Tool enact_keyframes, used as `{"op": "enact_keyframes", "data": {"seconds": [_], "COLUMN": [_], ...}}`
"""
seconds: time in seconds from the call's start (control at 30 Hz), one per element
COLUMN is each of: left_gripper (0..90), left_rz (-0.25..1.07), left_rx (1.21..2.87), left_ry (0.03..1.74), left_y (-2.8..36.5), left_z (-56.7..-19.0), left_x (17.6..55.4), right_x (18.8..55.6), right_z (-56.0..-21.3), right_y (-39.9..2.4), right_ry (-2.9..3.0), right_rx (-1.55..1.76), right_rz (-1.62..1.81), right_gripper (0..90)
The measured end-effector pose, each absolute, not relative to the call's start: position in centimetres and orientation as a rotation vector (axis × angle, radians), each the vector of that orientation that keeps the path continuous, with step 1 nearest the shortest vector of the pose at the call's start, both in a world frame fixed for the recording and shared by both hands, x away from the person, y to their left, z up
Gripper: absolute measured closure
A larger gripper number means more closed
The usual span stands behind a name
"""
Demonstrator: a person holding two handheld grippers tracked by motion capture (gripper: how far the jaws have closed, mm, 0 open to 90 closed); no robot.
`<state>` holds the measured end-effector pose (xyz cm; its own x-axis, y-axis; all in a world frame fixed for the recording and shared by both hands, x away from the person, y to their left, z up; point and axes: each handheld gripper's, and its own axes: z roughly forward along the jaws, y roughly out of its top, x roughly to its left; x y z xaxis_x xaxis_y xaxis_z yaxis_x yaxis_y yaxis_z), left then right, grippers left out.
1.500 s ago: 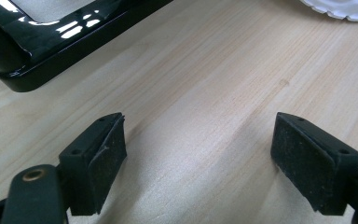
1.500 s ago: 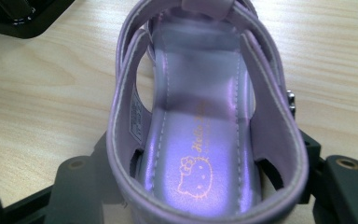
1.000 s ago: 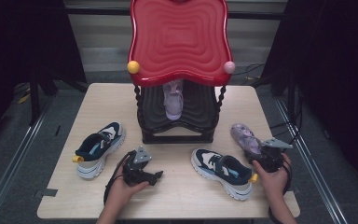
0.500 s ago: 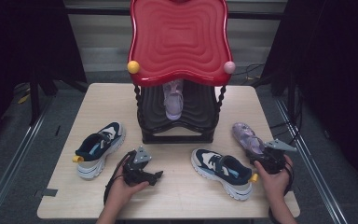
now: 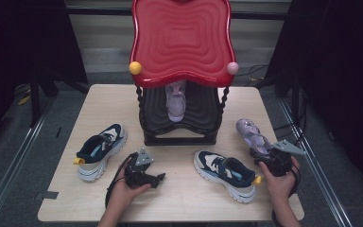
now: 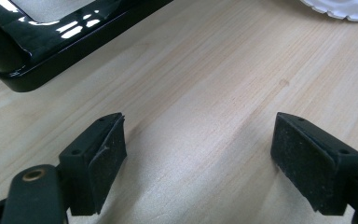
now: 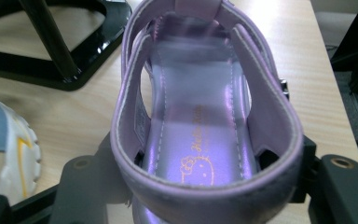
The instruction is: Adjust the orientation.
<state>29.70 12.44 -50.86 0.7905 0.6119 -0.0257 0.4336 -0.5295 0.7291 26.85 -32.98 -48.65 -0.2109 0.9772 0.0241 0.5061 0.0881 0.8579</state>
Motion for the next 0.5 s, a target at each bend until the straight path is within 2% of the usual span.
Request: {"op": "enact_keyframes", "data": {"seconds": [0.5], "left_gripper": [17.5], "left_rz": [0.300], "left_rx": [2.213], "left_ry": [0.771], "left_y": [12.4], "left_z": [-50.9], "left_x": [29.7], "right_x": [25.2], "right_z": [-45.0], "right_y": [-31.3], "right_ry": [1.741], "right_rx": [1.350], "right_rz": [1.136], "right_gripper": [36.5]}}
